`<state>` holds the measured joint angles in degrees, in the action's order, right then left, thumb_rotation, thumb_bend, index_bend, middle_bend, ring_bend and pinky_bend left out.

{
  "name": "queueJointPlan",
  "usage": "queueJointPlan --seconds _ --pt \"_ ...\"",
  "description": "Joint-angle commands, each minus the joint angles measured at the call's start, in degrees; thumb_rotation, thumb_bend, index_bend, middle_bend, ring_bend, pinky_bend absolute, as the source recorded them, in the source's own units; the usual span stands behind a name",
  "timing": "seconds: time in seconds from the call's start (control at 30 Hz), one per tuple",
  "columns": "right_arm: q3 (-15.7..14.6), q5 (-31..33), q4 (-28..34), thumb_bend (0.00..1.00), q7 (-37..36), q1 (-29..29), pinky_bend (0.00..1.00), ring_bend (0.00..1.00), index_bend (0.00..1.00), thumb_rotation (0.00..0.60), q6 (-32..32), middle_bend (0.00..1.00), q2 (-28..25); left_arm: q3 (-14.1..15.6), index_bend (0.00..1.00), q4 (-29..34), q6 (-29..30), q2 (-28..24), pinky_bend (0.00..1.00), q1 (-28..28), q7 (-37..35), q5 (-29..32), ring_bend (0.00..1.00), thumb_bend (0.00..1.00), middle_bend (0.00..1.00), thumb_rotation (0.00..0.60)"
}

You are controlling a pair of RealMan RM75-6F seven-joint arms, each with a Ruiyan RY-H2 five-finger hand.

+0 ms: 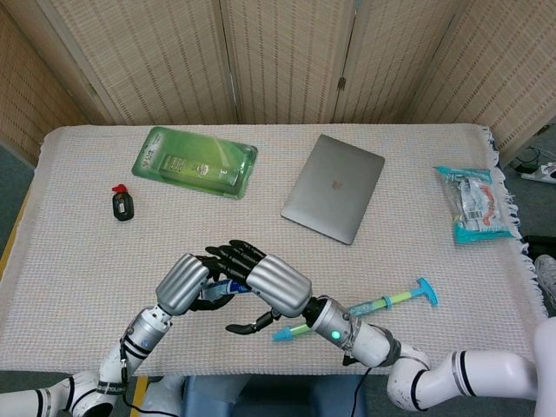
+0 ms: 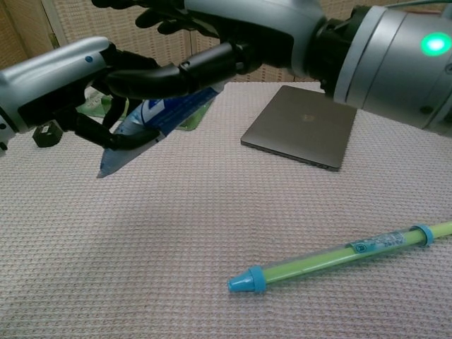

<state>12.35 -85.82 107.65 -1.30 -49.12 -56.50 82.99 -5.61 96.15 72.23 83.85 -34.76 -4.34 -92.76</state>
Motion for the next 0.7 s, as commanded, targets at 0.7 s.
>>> queueJointPlan --seconds 0.7 --pt "-0.44 -1.78 -0.01 0.31 -2.04 1.07 0.00 0.00 0.00 0.284 -3.29 0.00 -1.21 0.21 0.85 -1.71 0.26 0.20 0.74 0.44 0.16 0.34 0.77 0.72 0.88 0.600"
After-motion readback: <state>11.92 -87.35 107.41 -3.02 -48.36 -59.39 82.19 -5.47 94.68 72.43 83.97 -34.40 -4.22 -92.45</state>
